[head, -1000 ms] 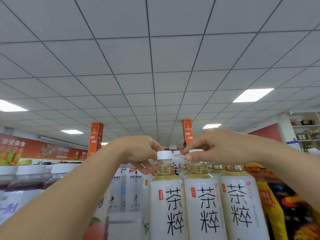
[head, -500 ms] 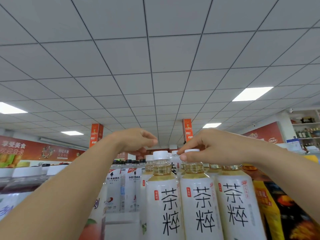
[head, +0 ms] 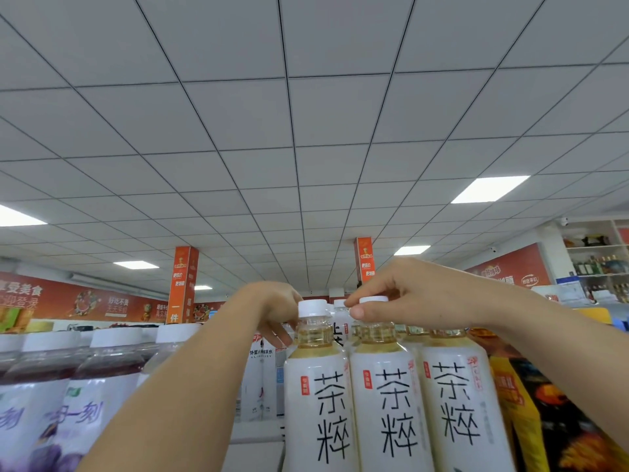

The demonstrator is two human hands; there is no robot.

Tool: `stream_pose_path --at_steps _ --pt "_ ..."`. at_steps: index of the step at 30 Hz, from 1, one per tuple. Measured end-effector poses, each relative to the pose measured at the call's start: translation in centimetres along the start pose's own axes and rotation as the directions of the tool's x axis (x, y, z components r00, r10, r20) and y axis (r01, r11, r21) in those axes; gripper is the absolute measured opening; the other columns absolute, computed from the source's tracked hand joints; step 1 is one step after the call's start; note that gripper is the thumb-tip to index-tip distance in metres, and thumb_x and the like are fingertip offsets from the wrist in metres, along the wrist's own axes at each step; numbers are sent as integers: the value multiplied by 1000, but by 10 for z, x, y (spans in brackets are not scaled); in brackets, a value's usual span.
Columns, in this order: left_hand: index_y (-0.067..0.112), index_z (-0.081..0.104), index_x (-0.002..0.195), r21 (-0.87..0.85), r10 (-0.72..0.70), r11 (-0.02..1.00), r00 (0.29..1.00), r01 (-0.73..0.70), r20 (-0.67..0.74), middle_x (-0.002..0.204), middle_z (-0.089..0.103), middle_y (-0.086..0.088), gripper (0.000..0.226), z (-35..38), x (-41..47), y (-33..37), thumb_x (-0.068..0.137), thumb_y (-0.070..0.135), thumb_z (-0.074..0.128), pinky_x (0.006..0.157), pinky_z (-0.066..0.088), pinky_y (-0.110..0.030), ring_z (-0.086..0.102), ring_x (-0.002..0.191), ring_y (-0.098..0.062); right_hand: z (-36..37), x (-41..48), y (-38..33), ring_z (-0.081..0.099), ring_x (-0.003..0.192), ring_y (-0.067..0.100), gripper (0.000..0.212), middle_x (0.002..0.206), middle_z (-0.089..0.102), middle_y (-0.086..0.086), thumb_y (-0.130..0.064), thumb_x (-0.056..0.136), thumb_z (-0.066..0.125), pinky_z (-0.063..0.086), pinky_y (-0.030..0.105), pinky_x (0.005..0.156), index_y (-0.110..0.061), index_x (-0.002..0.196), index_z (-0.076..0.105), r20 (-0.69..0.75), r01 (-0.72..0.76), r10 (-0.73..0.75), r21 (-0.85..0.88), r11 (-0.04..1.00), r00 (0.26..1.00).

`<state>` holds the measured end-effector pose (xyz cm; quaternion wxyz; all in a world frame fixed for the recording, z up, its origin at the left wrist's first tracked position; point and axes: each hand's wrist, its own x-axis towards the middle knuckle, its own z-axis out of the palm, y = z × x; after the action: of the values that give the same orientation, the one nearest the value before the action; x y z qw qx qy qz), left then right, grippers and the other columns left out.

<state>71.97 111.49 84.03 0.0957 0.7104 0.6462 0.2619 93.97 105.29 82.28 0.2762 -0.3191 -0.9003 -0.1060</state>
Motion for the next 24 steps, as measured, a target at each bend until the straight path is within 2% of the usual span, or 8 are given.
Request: stream_pose_path --at_steps 5,10,15,18,19,21,23,24 --pt "21 58 111 -20 53 998 997 -52 49 90 63 -1 26 1 -1 6 94 2 51 63 57 -25 65 71 -12 0 -1 -3 62 103 11 32 109 68 -16 -52 88 51 50 41 92 -36 110 68 4 -6 6 -26 1000 1000" --pt "23 57 120 -44 53 998 996 -50 77 95 65 -1 32 3 -2 7 95 4 51 65 57 -25 65 76 -13 -1 -1 -4 61 104 4 31 111 67 -19 -50 88 52 49 36 94 -37 112 67 9 -18 18 -25 1000 1000" --pt "27 56 124 -102 49 994 996 -42 72 96 60 4 37 1 -16 9 94 7 54 69 58 -29 64 76 -9 0 0 -3 61 103 5 33 111 67 -17 -52 88 51 50 37 93 -38 113 66 9 -18 19 -35 999 1000" --pt "23 49 132 -234 50 970 997 -63 -62 107 54 6 38 2 -21 6 95 20 54 72 57 -32 58 83 -8 0 -6 -4 60 95 -1 37 105 66 -20 -56 85 50 50 29 88 -39 114 65 -16 -27 27 -25 999 1000" --pt "21 48 132 -347 35 934 988 -87 -152 110 54 6 36 4 -21 4 97 27 49 77 56 -35 58 88 -11 -1 -10 -4 57 95 -6 41 104 63 -24 -59 83 47 48 22 88 -40 116 62 -65 -41 41 -11 999 997" --pt "19 52 127 -596 -42 787 950 -160 -311 116 58 2 39 12 -26 4 99 42 38 92 50 -46 57 104 -22 0 -19 2 49 98 -14 49 108 54 -31 -61 82 41 38 8 88 -39 124 55 -206 -83 87 26 996 975" --pt "22 51 129 -706 -106 664 904 -245 -414 123 57 0 48 24 -42 7 98 52 29 103 39 -50 50 119 -27 4 -29 9 39 111 -11 54 126 46 -23 -59 85 36 30 7 90 -36 132 47 -294 -144 151 44 989 944" --pt "24 48 134 -739 -116 611 892 -283 -437 129 55 -2 52 33 -54 9 97 55 27 106 35 -50 47 123 -28 9 -34 12 34 120 -6 61 136 40 -19 -62 83 32 28 13 96 -35 137 42 -307 -182 189 51 982 933"
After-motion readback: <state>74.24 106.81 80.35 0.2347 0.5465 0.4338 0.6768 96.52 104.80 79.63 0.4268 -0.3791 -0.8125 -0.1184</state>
